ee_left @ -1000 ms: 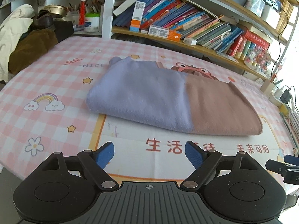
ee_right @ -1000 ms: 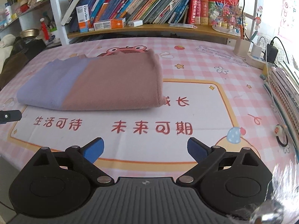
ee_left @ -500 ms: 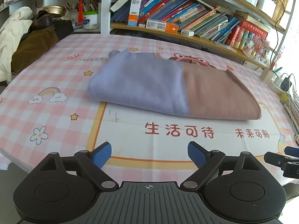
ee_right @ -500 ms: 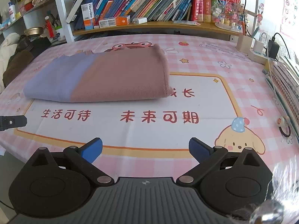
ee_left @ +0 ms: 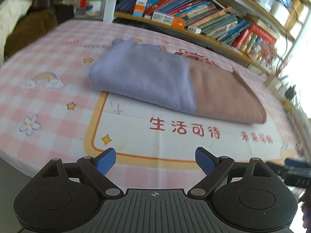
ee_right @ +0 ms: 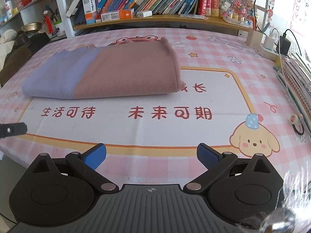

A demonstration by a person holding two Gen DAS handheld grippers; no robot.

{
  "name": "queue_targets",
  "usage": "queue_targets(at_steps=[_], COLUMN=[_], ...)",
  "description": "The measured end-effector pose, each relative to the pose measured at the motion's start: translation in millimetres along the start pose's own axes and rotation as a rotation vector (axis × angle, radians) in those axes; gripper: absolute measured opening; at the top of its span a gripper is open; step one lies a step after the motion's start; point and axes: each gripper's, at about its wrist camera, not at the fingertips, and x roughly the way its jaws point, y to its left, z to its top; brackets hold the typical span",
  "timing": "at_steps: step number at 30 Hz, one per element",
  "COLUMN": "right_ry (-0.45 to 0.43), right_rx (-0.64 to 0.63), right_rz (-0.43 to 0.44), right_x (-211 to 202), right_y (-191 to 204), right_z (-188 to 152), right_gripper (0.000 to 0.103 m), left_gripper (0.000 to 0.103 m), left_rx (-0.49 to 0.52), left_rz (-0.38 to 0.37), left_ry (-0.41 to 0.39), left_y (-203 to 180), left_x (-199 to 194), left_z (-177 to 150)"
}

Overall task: Fold clothes
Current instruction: 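Raise both grippers away from the folded sweater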

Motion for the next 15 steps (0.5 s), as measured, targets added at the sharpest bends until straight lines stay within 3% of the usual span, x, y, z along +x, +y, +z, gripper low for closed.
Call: queue_targets(at_steps=[5,10,15], right_ry=[0.003,-0.002,0.001], right_rx=[0.028,0.064,0.066], right_rz=[-0.025,-0.041,-0.058], right_x=[8.2,16.5,24.6], right_y=[1.9,3.8,10.5], right_z=[10.8,22.1,33.9], right_gripper=[0.101,0.101,0.100], left_gripper=[0.091,0.089,0.089], left_rx=[-0.178,-0.451,-0.645], left_rz=[-0.075,-0.143,-0.182], left_ry=[-0.014,-0.034,-0.041], left_y=[33.0,78.6,107.1], left_x=[7.7,22.2,41.4], left_z=[19.9,38.4,51.0])
